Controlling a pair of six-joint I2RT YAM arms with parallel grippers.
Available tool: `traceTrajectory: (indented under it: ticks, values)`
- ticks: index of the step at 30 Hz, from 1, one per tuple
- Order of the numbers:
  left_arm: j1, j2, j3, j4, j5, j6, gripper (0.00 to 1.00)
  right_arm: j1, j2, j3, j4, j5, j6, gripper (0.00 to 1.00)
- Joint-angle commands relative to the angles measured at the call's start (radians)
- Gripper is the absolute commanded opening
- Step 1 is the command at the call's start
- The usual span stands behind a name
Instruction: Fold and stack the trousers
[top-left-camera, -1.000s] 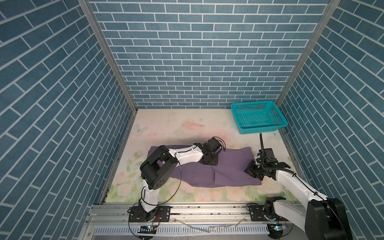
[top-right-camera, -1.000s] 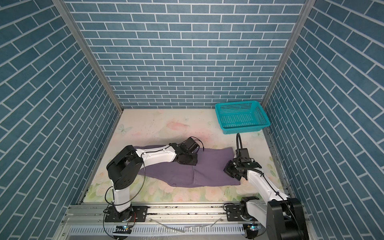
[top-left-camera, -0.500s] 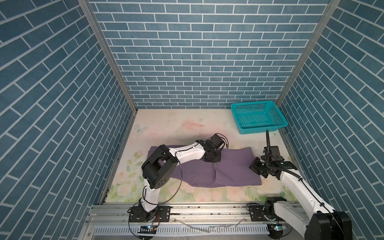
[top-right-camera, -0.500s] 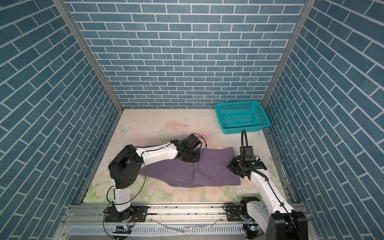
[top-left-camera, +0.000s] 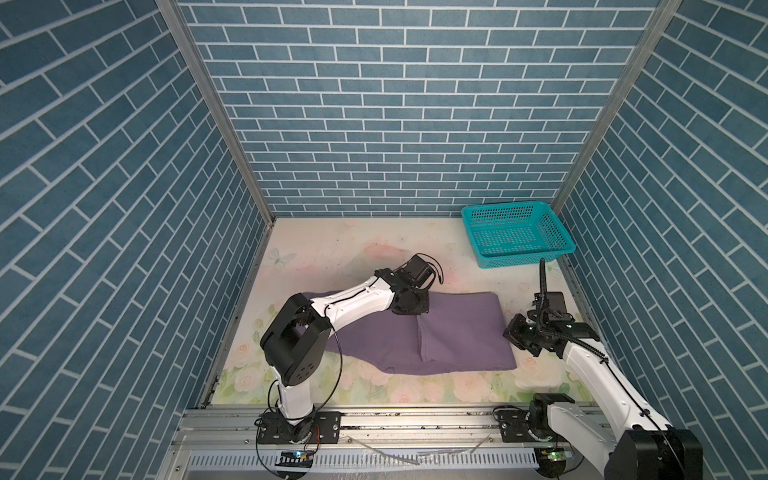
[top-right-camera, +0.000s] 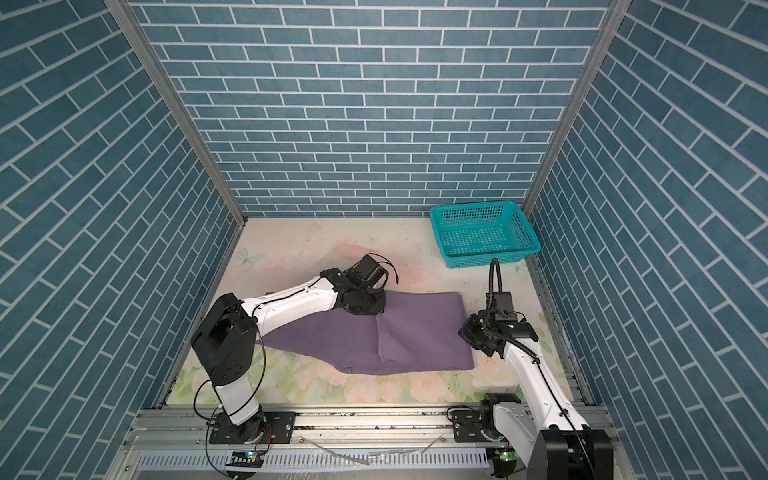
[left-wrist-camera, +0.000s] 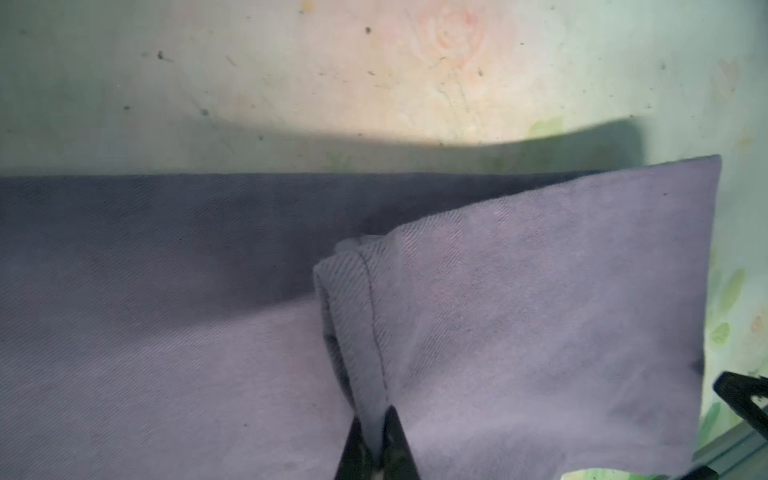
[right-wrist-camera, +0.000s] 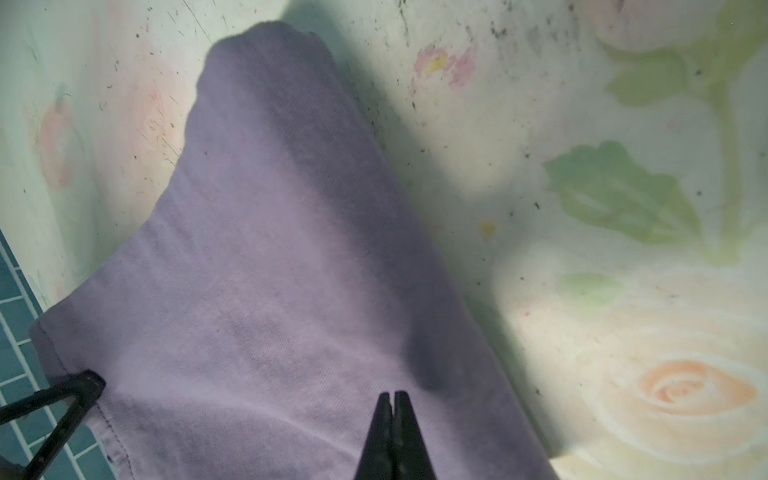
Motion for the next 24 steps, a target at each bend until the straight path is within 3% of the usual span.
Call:
traceTrajectory:
  ticks: [1,2,4,7,8,12,20,22,24]
  values:
    - [0.018,0.015,-0.007,-0.011,-0.019,0.008,0.21,-0.002,0.009,-0.021,-0.002,-0.006,-0.024,0.00]
    - [0.017,0.025,0.000,-0.006,-0.012,0.010,0.31,-0.003,0.008,-0.022,-0.002,-0.005,-0.024,0.00]
    - [0.018,0.044,0.018,-0.008,-0.002,0.012,0.40,-0.003,0.005,-0.025,-0.008,0.002,-0.025,0.00]
    - [0.017,0.053,0.032,-0.031,-0.013,0.012,0.69,-0.003,-0.006,-0.028,-0.014,0.014,-0.027,0.02]
    - [0.017,0.048,0.031,-0.034,-0.014,0.013,0.72,-0.002,-0.007,-0.030,-0.015,0.015,-0.027,0.03]
    - [0.017,-0.012,-0.017,-0.049,-0.019,0.020,0.70,-0.002,0.004,-0.028,-0.013,0.020,-0.031,0.04]
    - [-0.082,-0.166,-0.246,-0.001,0.036,-0.012,0.40,-0.004,0.051,0.005,0.004,0.011,-0.039,0.04]
    - [-0.117,-0.192,-0.297,0.055,0.065,-0.023,0.42,-0.003,0.060,0.015,0.008,0.002,-0.039,0.04]
    - [-0.159,-0.208,-0.319,0.076,0.057,-0.022,0.57,-0.004,0.067,0.022,0.012,-0.006,-0.036,0.05]
